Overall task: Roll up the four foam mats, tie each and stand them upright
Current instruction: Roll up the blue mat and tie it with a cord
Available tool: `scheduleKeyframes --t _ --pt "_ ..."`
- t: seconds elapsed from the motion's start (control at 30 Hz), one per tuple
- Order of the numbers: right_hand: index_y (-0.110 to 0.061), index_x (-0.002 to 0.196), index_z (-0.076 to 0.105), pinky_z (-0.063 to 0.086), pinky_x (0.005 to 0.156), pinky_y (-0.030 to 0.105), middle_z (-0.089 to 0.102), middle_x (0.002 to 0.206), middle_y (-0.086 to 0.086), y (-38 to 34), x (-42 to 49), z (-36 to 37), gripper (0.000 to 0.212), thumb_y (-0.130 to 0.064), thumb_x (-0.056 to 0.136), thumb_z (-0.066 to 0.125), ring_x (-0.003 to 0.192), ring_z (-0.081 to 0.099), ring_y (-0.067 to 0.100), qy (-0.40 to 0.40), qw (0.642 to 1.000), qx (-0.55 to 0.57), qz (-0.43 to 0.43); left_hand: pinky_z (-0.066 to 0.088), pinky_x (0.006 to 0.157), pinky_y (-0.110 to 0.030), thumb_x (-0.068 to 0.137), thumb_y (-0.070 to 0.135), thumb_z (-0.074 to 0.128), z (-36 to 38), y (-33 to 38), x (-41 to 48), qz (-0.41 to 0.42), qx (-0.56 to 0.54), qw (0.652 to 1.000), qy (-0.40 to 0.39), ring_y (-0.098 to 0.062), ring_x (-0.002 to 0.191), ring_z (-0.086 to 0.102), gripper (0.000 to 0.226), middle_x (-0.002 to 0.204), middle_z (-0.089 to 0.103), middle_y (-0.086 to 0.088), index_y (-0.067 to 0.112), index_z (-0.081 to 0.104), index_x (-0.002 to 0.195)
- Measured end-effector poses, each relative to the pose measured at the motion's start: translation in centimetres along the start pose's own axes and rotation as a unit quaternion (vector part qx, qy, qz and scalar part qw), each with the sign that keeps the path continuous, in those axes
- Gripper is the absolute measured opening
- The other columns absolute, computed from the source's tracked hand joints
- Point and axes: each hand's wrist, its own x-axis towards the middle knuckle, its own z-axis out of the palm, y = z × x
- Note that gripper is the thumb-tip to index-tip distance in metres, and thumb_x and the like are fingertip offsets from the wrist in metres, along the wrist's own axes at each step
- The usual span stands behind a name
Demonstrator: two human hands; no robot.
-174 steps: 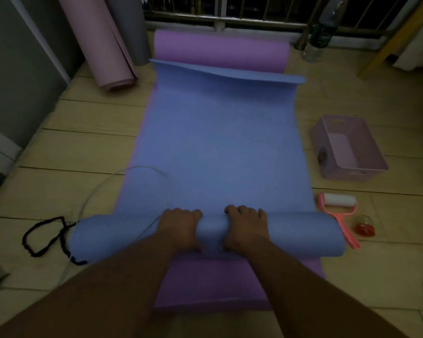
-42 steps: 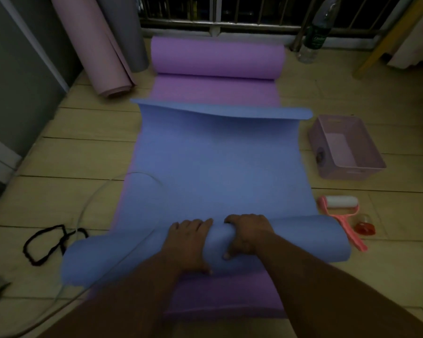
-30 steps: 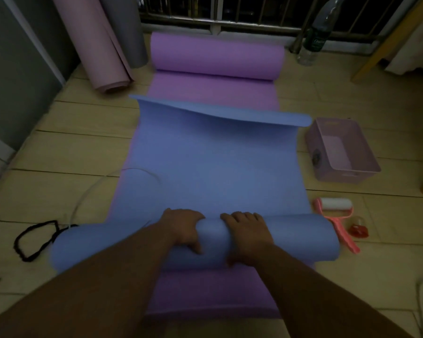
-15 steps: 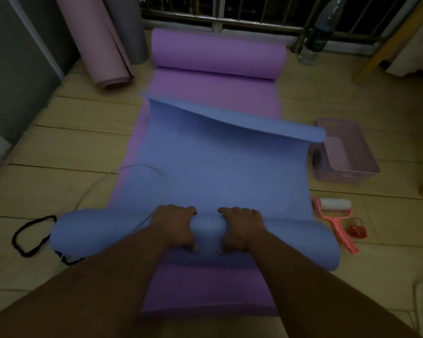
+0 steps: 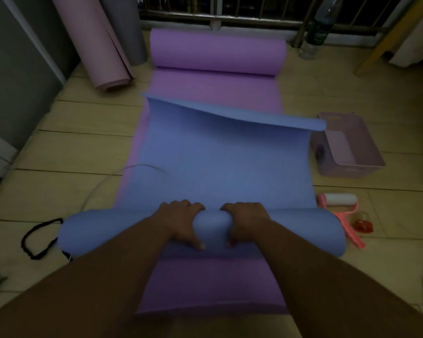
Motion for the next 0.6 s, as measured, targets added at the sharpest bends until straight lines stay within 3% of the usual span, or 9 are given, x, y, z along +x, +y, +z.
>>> scheduleKeyframes --t 0.13,0.3,0.4,0.5,0.6 --pt "-0.042 0.143 0.032 0.025 0.112 0.044 0.05 0.137 0.0 0.0 -0.1 0.2 0.102 -0.057 0.057 0.084 0.126 0.049 0.023 -0.018 1.0 -0.023 -0.008 0.037 0.096 -0.037 0.058 0.07 0.076 0.4 0.3 0.0 -0.002 -0.009 1.0 0.005 -0.021 0.117 0.055 0.097 0.133 0.055 0.002 0.038 0.034 0.139" --pt "-0.041 0.149 0.021 0.012 0.118 0.05 0.034 0.15 -0.002 -0.3 -1.3 1.6 0.115 -0.062 0.054 0.081 0.139 0.031 0.023 0.063 0.998 0.019 -0.025 0.033 0.097 -0.039 0.062 0.065 0.075 -0.3 0.3 0.4 -0.024 -0.04 0.999 0.003 -0.018 0.118 0.054 0.083 0.133 0.055 0.009 0.042 0.041 0.135" --pt "-0.041 0.144 0.032 0.021 0.114 0.045 0.045 0.14 -0.003 -0.8 -1.2 1.7 0.1 -0.053 0.058 0.081 0.13 0.043 0.023 0.07 0.997 0.02 -0.011 0.033 0.102 -0.043 0.062 0.067 0.075 -0.1 0.3 0.7 -0.025 -0.034 0.999 -0.022 -0.021 0.123 0.05 0.094 0.139 0.05 0.005 0.041 0.032 0.142" --pt "-0.043 0.139 0.042 0.034 0.104 0.036 0.057 0.131 -0.003 -0.8 -0.5 1.0 0.084 -0.046 0.063 0.079 0.12 0.054 0.021 0.071 0.997 0.034 0.003 0.029 0.108 -0.047 0.059 0.072 0.074 0.3 0.1 0.6 -0.01 -0.003 1.0 0.003 -0.024 0.134 0.039 0.113 0.15 0.035 0.002 0.04 0.017 0.15" --pt "-0.043 0.14 0.044 0.037 0.106 0.033 0.058 0.136 -0.006 -0.3 0.1 -0.1 0.085 -0.05 0.064 0.081 0.124 0.053 0.019 0.042 0.998 0.049 0.002 0.034 0.103 -0.043 0.053 0.076 0.074 0.6 -0.1 0.5 0.005 0.011 0.999 0.039 -0.023 0.125 0.047 0.11 0.141 0.044 0.002 0.037 0.025 0.144"
